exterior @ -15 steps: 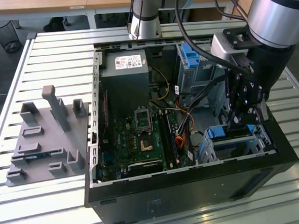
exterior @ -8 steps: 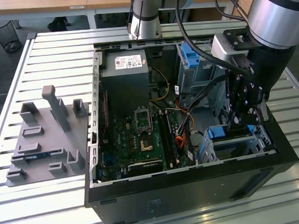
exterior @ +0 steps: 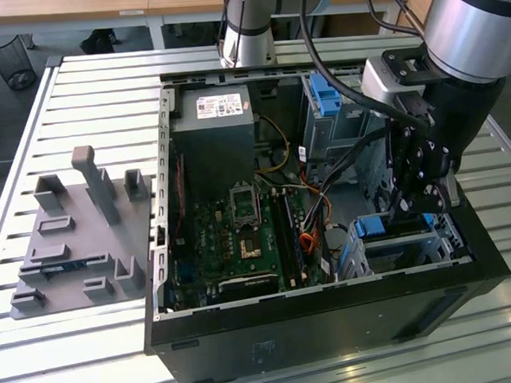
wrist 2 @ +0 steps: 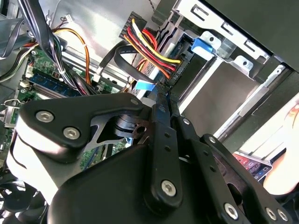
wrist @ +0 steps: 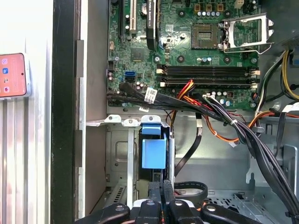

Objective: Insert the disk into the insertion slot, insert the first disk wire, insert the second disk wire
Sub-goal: 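Insert the second disk wire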

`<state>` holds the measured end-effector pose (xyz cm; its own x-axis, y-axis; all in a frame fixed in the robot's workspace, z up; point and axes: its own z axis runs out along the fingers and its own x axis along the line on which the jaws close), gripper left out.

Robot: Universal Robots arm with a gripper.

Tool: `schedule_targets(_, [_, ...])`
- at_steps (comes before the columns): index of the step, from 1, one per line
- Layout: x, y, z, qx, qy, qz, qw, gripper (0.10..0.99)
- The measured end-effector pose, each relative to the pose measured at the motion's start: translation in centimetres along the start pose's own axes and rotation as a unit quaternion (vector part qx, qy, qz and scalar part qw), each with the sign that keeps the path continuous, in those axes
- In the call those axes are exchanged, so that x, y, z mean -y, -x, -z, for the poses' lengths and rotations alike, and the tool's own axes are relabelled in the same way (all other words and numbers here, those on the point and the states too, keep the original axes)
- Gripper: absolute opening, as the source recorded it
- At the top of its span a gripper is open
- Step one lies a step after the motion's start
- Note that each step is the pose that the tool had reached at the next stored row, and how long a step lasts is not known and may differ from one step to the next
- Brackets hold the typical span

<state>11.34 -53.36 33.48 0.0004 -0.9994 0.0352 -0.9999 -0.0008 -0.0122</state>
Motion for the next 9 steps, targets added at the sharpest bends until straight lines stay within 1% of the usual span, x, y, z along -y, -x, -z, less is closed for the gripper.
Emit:
schedule_targets(6, [0.00, -0.12, -0.06, 0.0001, 0.0001, -0.002, 1.0000, 0.141])
schedule_targets(9, [0.00, -0.13, -0.12, 0.0011, 0.0001, -0.002, 1.0000, 0.141])
